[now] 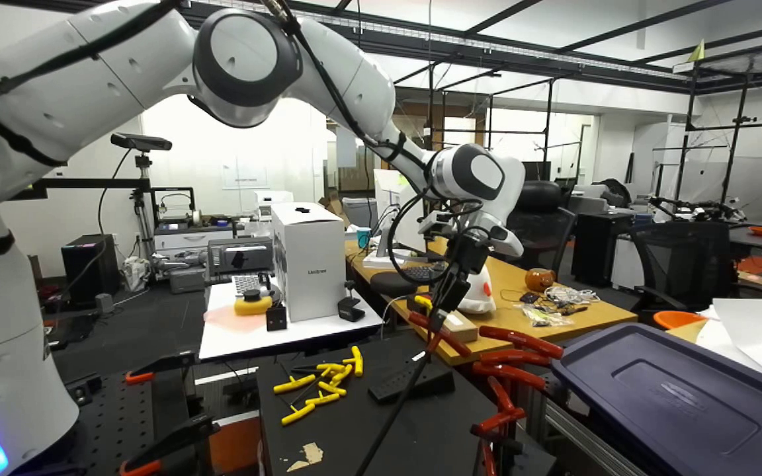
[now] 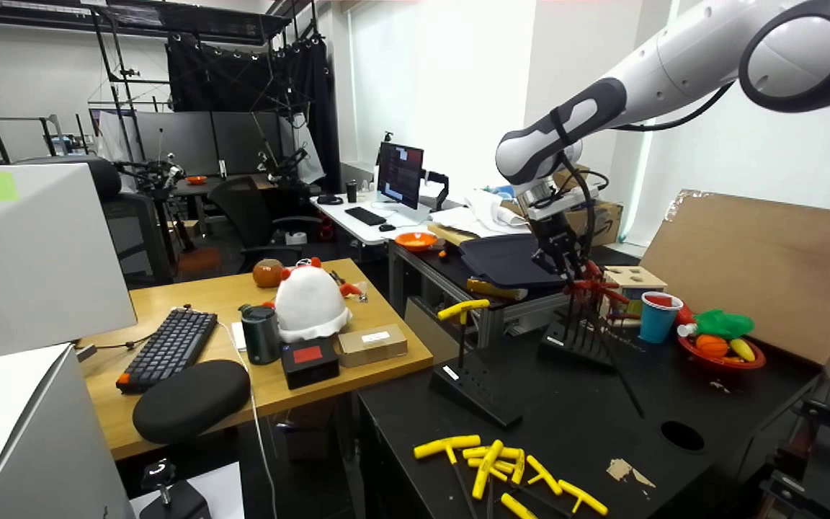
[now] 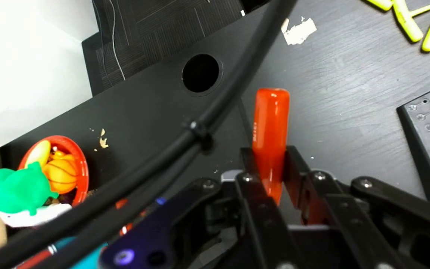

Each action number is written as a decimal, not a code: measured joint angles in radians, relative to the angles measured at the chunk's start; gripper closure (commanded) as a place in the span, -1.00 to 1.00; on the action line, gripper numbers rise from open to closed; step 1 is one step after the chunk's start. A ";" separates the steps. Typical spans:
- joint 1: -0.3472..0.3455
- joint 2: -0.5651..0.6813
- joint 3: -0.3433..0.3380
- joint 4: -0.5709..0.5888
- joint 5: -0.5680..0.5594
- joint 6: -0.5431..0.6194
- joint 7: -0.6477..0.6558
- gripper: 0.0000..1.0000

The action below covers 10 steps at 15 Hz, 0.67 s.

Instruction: Remove the longest red wrench from the holder and place it on the table

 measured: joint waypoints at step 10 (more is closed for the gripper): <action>-0.015 0.119 0.000 0.165 0.004 -0.056 0.004 0.88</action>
